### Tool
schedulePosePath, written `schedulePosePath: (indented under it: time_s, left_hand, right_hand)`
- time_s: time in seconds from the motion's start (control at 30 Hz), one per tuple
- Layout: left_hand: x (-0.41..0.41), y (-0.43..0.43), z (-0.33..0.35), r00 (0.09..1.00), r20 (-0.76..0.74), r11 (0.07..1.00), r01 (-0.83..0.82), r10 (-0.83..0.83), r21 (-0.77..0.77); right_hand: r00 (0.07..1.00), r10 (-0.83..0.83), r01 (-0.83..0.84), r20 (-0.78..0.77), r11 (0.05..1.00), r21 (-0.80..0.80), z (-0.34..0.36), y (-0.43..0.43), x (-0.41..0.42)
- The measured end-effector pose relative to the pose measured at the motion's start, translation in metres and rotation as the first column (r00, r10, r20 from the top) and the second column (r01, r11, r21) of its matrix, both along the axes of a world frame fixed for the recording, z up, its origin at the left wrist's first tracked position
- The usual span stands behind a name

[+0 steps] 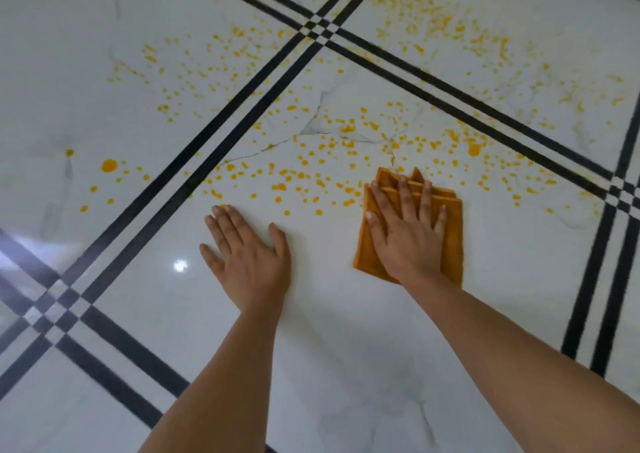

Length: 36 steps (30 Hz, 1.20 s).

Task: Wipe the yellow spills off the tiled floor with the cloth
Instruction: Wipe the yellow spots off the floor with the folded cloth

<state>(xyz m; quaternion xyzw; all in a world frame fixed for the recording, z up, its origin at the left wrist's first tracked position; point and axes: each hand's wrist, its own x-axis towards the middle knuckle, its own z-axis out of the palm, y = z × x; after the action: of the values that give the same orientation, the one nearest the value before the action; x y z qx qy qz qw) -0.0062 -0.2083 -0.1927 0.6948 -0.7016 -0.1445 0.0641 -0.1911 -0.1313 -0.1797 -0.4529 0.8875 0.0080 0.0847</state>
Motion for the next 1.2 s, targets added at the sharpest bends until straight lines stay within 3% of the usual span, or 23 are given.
schedulePosePath:
  time_s: [0.17, 0.33, 0.4, 0.53, 0.6, 0.7, 0.73, 0.77, 0.83, 0.9, 0.93, 0.97, 1.03, 1.07, 1.1, 1.13, 1.2]
  left_hand:
    - [-0.001, 0.002, 0.004, 1.0, 0.013, 0.999, -0.013, 0.012, 0.032]
    - [-0.004, 0.002, 0.008, 0.999, 0.023, 0.998, -0.027, 0.026, 0.056]
    - [-0.004, 0.001, 0.008, 0.999, 0.038, 0.998, -0.034, 0.031, 0.061]
    - [-0.005, 0.002, 0.009, 0.998, 0.049, 0.997, -0.037, 0.033, 0.067]
    - [-0.005, 0.001, 0.01, 0.998, 0.052, 0.997, -0.036, 0.033, 0.065]
    - [-0.006, 0.001, 0.009, 0.998, 0.056, 0.997, -0.037, 0.033, 0.067]
    - [-0.005, 0.001, 0.009, 0.998, 0.051, 0.997, -0.038, 0.035, 0.065]
    - [-0.004, 0.001, 0.009, 0.998, 0.047, 0.997, -0.041, 0.038, 0.061]
    - [-0.004, 0.001, 0.01, 0.999, 0.043, 0.997, -0.036, 0.033, 0.065]
    - [-0.004, 0.001, 0.009, 0.999, 0.029, 0.997, -0.024, 0.022, 0.069]
    - [-0.003, 0.001, 0.008, 0.999, 0.023, 0.997, -0.027, 0.025, 0.072]
    - [-0.003, 0.001, 0.008, 1.0, 0.02, 0.997, -0.026, 0.024, 0.071]
    - [-0.003, 0.002, 0.008, 1.0, 0.012, 0.998, -0.022, 0.022, 0.067]
    - [-0.003, 0.002, 0.008, 1.0, 0.008, 0.998, -0.021, 0.02, 0.066]
    - [-0.002, 0.002, 0.007, 1.0, 0.008, 0.998, -0.022, 0.021, 0.065]
    - [-0.002, 0.001, 0.007, 1.0, 0.012, 0.998, -0.028, 0.027, 0.063]
    - [-0.003, 0.002, 0.008, 0.999, 0.02, 0.997, -0.032, 0.031, 0.064]
  right_hand:
    - [0.998, 0.065, -0.065, 0.005, 0.998, 0.001, 0.003, -0.061, -0.01]
    - [0.98, 0.196, -0.191, 0.027, 0.973, -0.127, -0.001, -0.125, -0.011]
    - [0.976, 0.218, -0.209, 0.021, 0.956, -0.204, 0.0, -0.109, -0.003]
    - [0.887, 0.461, -0.46, 0.01, 0.885, -0.067, -0.001, -0.033, -0.005]
    - [0.904, 0.427, -0.426, 0.004, 0.903, -0.06, -0.001, -0.056, -0.023]
    - [0.976, 0.209, -0.207, 0.052, 0.977, -0.051, 0.003, -0.127, -0.024]
    - [0.973, 0.224, -0.222, 0.05, 0.974, -0.05, 0.002, -0.134, -0.016]
    - [0.951, 0.308, -0.305, 0.028, 0.949, -0.079, 0.001, -0.128, -0.005]
    - [0.802, 0.597, -0.595, -0.021, 0.796, -0.108, -0.003, -0.085, 0.008]
    - [0.68, 0.733, -0.73, 0.003, 0.678, -0.087, -0.002, -0.047, -0.004]
    - [0.684, 0.729, -0.728, -0.031, 0.68, -0.091, -0.005, -0.049, -0.018]
    - [0.748, 0.66, -0.663, -0.065, 0.744, -0.086, -0.005, -0.064, -0.029]
    - [0.933, 0.36, -0.361, -0.023, 0.927, -0.104, 0.002, -0.117, -0.036]
    - [0.97, 0.243, -0.241, 0.007, 0.966, -0.099, 0.003, -0.135, -0.029]
    - [0.972, 0.233, -0.231, 0.011, 0.968, -0.098, 0.004, -0.141, -0.015]
    - [0.943, 0.333, -0.332, -0.009, 0.936, -0.12, 0.002, -0.134, -0.001]
    - [0.715, 0.698, -0.699, -0.043, 0.712, -0.075, -0.003, -0.087, 0.011]
